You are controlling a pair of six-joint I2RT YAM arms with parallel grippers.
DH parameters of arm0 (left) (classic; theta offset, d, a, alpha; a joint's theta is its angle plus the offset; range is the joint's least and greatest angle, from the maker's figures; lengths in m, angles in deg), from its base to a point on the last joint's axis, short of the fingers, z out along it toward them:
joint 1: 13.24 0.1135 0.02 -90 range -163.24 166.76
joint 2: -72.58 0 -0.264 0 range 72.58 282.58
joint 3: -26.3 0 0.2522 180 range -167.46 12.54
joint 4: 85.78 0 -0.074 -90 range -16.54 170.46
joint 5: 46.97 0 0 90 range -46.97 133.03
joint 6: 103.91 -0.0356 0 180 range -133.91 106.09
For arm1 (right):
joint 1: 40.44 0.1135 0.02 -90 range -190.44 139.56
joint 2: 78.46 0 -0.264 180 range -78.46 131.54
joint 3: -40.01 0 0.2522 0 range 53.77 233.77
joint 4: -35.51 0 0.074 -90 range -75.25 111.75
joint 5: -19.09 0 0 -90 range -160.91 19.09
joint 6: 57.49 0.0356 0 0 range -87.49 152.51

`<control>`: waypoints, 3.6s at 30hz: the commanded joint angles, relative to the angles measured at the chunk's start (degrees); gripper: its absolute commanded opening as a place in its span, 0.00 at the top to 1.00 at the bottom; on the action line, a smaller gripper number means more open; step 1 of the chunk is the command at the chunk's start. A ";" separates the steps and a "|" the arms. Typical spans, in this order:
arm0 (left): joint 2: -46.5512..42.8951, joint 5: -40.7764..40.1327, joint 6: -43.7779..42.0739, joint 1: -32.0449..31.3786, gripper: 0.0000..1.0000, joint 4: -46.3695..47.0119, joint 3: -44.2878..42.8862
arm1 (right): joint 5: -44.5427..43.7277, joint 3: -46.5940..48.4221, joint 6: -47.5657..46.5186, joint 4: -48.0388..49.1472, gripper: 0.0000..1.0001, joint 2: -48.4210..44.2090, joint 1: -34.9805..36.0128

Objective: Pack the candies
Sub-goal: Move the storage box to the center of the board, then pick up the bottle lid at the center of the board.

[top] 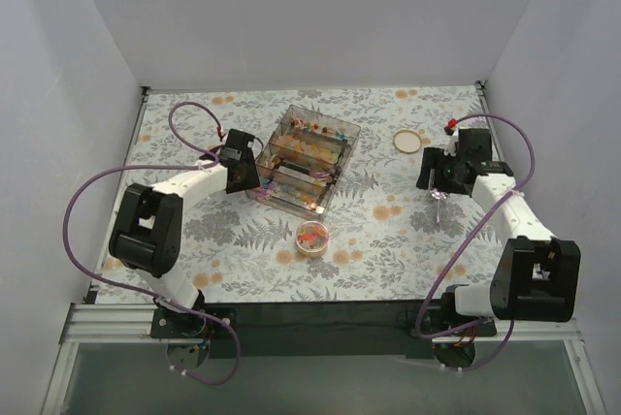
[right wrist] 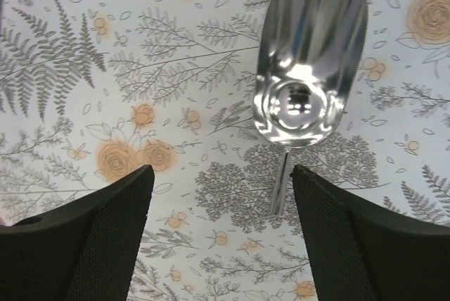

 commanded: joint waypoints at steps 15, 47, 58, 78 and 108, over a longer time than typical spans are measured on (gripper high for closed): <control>11.18 -12.61 1.49 19.70 0.34 -8.92 -21.30 | 6.27 1.89 -3.40 -3.40 0.07 -4.11 11.32; 16.18 -8.65 7.67 13.54 1.00 -13.24 -22.35 | 9.26 -2.50 -6.48 -5.16 0.07 -8.86 11.24; 26.64 -1.27 -24.59 23.04 1.00 -4.09 -34.66 | 12.16 -0.13 -9.03 -5.24 0.07 -5.96 11.33; 22.08 7.44 -33.85 27.88 0.91 -0.58 -27.28 | -9.99 28.07 8.36 3.54 0.16 23.74 7.90; -3.59 12.36 -10.80 17.78 0.43 -1.10 -21.57 | -13.77 41.53 7.58 5.13 0.55 45.45 2.63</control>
